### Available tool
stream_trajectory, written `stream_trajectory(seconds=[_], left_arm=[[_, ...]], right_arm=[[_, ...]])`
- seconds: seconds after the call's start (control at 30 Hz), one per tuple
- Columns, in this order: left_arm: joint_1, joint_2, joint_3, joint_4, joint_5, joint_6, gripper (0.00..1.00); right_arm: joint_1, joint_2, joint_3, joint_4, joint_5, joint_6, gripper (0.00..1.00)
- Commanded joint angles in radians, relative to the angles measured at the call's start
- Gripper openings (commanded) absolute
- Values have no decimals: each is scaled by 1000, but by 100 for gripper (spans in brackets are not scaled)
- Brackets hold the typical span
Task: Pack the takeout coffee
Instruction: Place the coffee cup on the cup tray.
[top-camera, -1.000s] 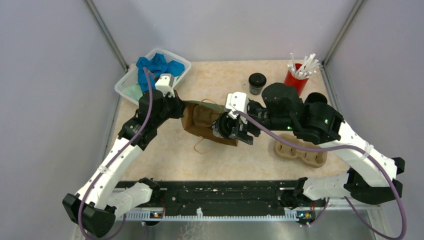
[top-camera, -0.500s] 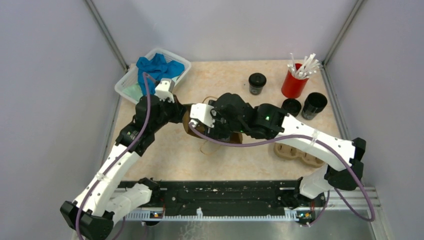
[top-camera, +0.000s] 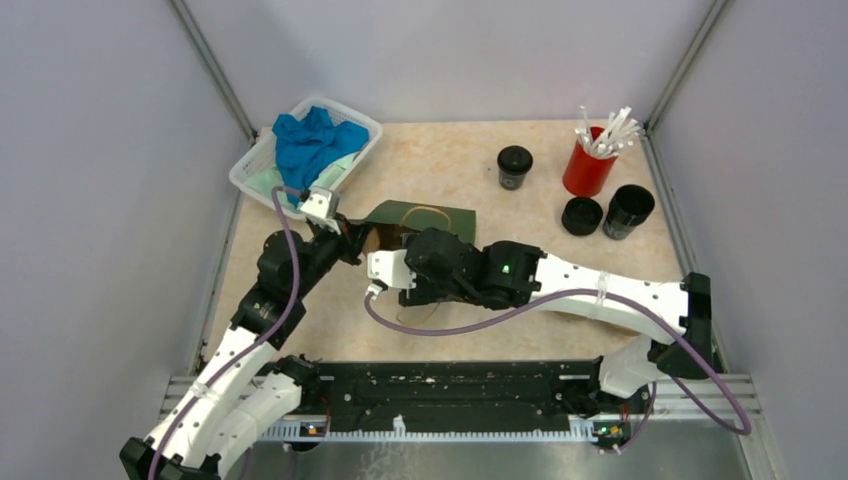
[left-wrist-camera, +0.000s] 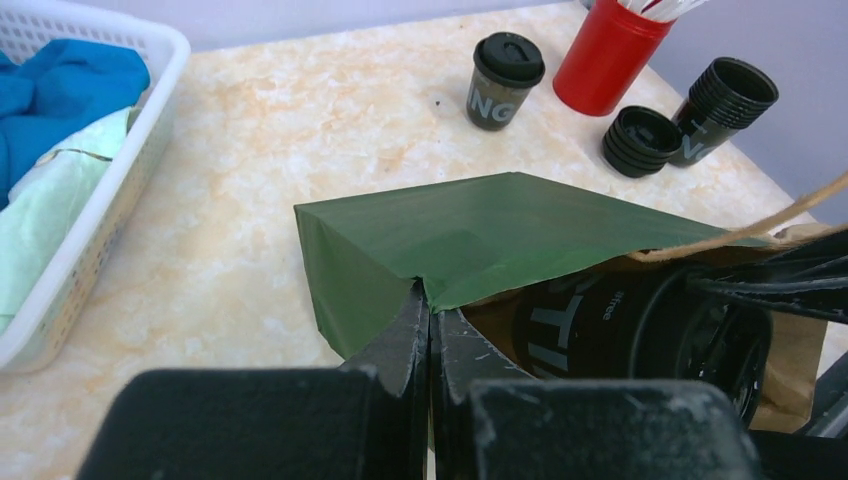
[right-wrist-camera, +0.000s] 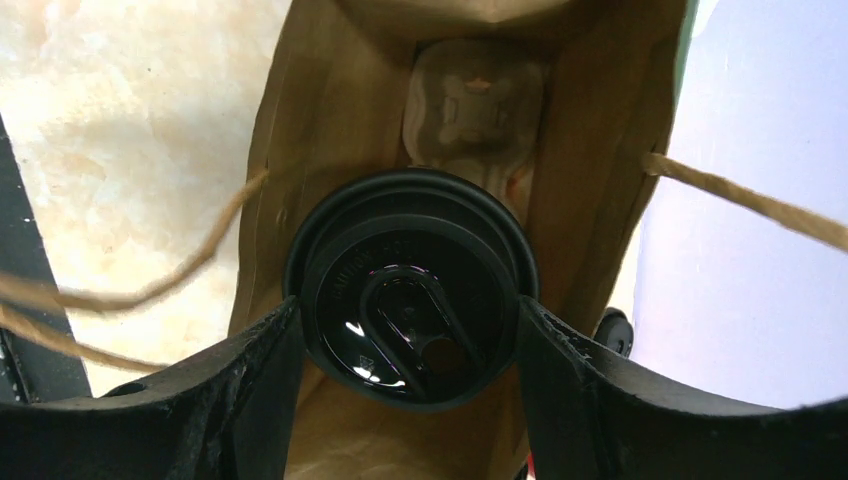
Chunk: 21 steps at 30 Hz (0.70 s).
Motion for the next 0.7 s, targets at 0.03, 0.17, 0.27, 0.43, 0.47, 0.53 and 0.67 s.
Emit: stream_trajectory(seconds=[0.03, 0.17, 0.27, 0.43, 0.47, 0.53, 0.67], left_arm=[[-2, -34, -30, 175, 5, 37, 0], [-1, -47, -35, 174, 20, 36, 0], [-1, -53, -35, 161, 34, 37, 0], [-2, -58, -21, 122, 57, 45, 0], [-2, -59, -18, 113, 61, 42, 0], [-1, -58, -11, 98, 73, 37, 0], [-2, -72, -8, 53, 92, 37, 0]], right_arm=[[19, -47, -48, 82, 63, -16, 17], [23, -50, -75, 96, 73, -11, 17], [23, -33, -85, 123, 121, -13, 17], [24, 13, -109, 179, 196, -17, 17], [23, 21, -115, 194, 193, -20, 17], [22, 27, -138, 232, 197, -35, 17], [-1, 27, -168, 268, 173, -51, 17]])
